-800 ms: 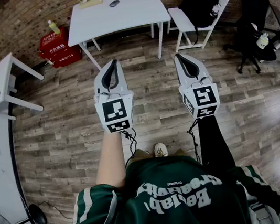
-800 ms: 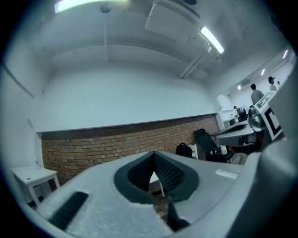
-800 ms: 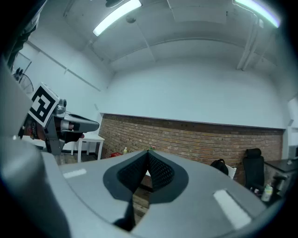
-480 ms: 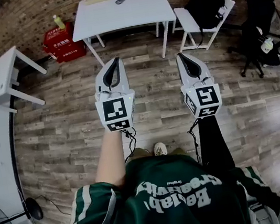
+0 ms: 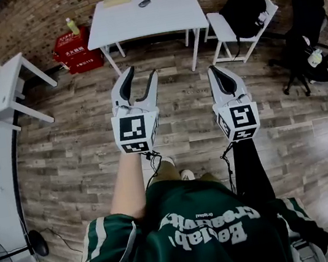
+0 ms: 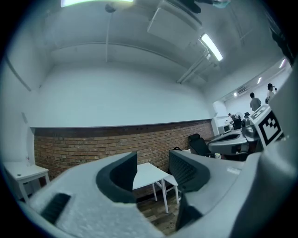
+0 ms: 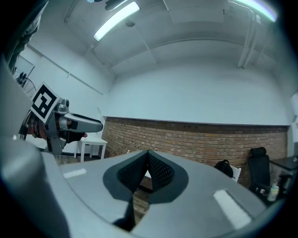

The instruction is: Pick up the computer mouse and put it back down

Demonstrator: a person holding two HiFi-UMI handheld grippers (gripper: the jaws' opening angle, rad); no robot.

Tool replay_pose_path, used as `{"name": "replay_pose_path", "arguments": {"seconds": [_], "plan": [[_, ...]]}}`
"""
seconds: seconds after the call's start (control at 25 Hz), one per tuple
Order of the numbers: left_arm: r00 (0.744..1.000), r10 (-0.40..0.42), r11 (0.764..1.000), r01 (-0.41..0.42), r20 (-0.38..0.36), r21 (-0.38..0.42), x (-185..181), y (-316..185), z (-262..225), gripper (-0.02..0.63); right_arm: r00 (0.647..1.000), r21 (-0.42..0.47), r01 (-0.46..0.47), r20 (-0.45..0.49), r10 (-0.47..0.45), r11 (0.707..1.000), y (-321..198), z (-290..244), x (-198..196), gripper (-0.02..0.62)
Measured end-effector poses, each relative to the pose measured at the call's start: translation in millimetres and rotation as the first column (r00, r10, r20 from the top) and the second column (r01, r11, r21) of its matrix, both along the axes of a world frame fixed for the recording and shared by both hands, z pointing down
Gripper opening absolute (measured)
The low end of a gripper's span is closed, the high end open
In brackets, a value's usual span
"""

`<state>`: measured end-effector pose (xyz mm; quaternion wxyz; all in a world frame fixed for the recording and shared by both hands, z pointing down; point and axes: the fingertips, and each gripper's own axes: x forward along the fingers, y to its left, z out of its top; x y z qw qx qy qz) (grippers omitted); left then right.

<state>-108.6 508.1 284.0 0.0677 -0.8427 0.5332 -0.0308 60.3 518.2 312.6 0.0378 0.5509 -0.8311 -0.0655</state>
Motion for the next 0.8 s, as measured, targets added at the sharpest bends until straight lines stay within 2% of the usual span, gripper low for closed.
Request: {"name": "replay_pose_path", "arguments": {"seconds": [0.36,0.8], "plan": [[1.000,0.004,1.000,-0.004,-0.015,0.004,-3,-44,2,0.221,1.000,0.022,-0.006,0.017,0.006,1.000,-39,1,3,0.014],[1.000,0.014,1.000,-0.014,0.007,0.007,-17,-159,12,0.221,0.999,0.047,0.030,0.033,-0.031,0.998,-145,2,-17,0.014]]}}
